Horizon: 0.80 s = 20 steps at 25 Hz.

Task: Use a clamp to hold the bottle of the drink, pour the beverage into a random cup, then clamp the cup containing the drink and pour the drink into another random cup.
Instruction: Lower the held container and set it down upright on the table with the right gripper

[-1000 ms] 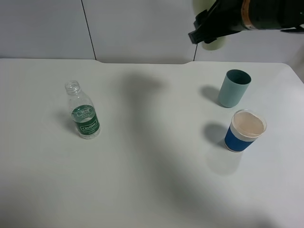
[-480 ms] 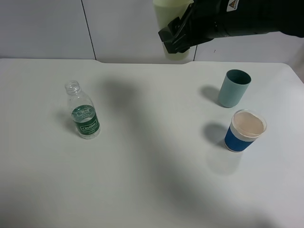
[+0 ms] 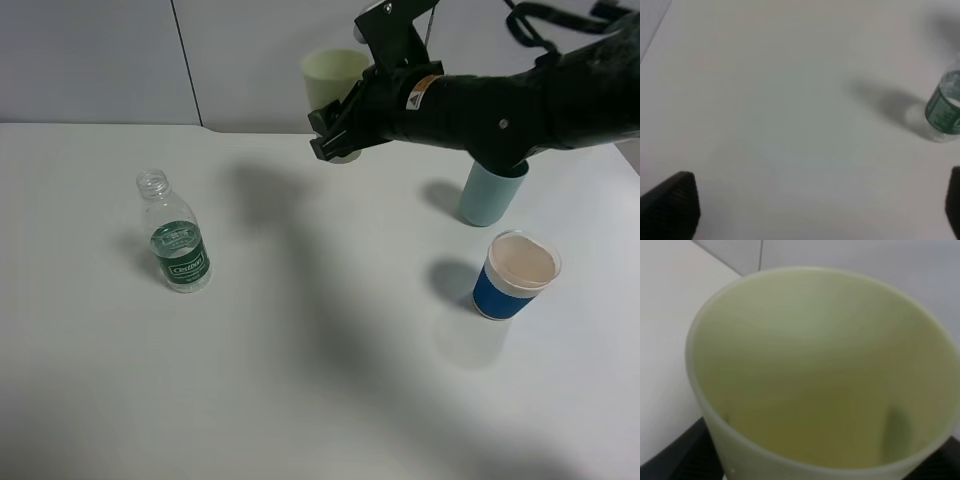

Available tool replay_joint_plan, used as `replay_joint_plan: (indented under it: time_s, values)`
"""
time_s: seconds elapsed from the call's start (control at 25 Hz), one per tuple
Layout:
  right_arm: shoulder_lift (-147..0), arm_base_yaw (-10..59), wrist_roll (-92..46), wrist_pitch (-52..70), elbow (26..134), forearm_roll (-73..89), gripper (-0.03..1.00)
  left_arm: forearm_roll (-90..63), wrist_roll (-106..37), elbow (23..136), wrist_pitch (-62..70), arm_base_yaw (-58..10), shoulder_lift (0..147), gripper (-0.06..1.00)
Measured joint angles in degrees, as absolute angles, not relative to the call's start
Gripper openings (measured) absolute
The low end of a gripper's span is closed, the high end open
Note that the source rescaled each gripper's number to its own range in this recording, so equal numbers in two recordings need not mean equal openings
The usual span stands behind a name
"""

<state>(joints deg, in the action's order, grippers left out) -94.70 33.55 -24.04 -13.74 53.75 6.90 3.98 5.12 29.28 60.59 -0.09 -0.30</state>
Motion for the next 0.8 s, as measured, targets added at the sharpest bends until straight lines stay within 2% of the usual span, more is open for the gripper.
replay_joint_plan:
  time_s: [0.44, 0.8]
  values:
    - [-111.3, 33.5, -13.6, -31.6, 53.7, -1.1, 0.00, 4.0, 5.1, 29.3, 60.6, -0.1, -0.3, 1.00]
    - [-117.9, 33.5, -13.2, -36.9, 53.8, -3.7, 0.00, 4.0, 5.1, 29.3, 60.6, -0.1, -0.3, 1.00]
